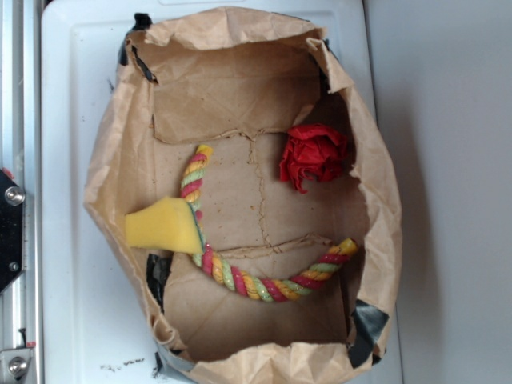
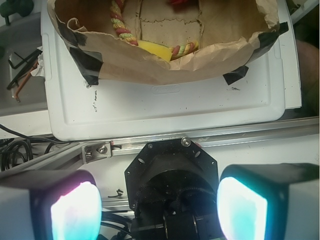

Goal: Grab the red paper.

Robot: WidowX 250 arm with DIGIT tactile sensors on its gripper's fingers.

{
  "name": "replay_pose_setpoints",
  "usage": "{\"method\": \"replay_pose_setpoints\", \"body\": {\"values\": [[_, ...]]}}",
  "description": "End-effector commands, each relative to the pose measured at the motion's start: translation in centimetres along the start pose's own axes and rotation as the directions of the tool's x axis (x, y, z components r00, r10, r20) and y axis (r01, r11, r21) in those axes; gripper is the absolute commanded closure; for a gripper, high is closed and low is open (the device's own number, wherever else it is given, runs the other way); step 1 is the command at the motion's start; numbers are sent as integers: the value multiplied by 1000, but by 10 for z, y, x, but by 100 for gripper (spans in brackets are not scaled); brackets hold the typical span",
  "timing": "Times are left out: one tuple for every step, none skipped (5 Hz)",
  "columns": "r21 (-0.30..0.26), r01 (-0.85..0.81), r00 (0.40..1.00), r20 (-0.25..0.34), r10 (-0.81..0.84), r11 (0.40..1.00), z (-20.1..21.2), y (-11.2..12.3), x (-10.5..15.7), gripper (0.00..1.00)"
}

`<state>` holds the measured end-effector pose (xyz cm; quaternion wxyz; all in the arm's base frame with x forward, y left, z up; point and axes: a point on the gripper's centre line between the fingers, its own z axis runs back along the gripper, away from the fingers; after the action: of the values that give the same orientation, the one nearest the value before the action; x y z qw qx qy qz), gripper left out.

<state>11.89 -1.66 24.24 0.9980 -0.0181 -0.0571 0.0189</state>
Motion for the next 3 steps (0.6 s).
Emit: {"method": "replay_pose_setpoints", "body": {"values": [[0,0,1000,0,0,1000,0,0,0,0],[31,-69,998,4,69,997,-19,8,36,0],[35,-86,996,9,85,996,-30,12,56,0]]}}
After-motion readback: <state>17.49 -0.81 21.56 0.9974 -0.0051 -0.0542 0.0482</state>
